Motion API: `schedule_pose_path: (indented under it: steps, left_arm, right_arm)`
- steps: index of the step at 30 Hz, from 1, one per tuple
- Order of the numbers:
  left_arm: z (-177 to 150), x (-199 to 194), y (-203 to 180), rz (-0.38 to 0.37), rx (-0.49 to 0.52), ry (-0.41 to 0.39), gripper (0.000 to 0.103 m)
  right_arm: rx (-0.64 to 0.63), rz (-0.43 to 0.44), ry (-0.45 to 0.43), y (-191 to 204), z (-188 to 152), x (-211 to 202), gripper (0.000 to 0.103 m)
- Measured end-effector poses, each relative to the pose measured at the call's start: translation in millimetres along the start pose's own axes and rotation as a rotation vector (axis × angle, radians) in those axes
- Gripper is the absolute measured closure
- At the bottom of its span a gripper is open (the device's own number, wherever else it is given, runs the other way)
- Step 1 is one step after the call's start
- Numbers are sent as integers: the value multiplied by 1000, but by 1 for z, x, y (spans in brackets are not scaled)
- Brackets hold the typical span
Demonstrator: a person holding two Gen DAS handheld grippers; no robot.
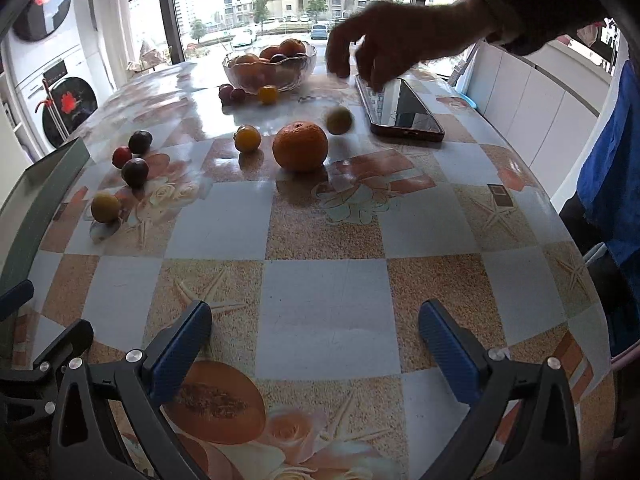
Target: Organize fruits
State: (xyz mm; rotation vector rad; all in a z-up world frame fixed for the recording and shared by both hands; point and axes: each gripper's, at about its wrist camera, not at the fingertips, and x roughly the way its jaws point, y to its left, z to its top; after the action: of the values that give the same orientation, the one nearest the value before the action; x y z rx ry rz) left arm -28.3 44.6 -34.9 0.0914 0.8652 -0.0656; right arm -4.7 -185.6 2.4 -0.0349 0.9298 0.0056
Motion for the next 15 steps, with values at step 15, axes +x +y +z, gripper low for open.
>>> schedule_pose_path:
  steps: [15]
  left_arm:
    - [-1, 0, 2, 0, 1, 0, 1]
  right_arm:
    - [0, 0, -1, 0, 0, 0, 0]
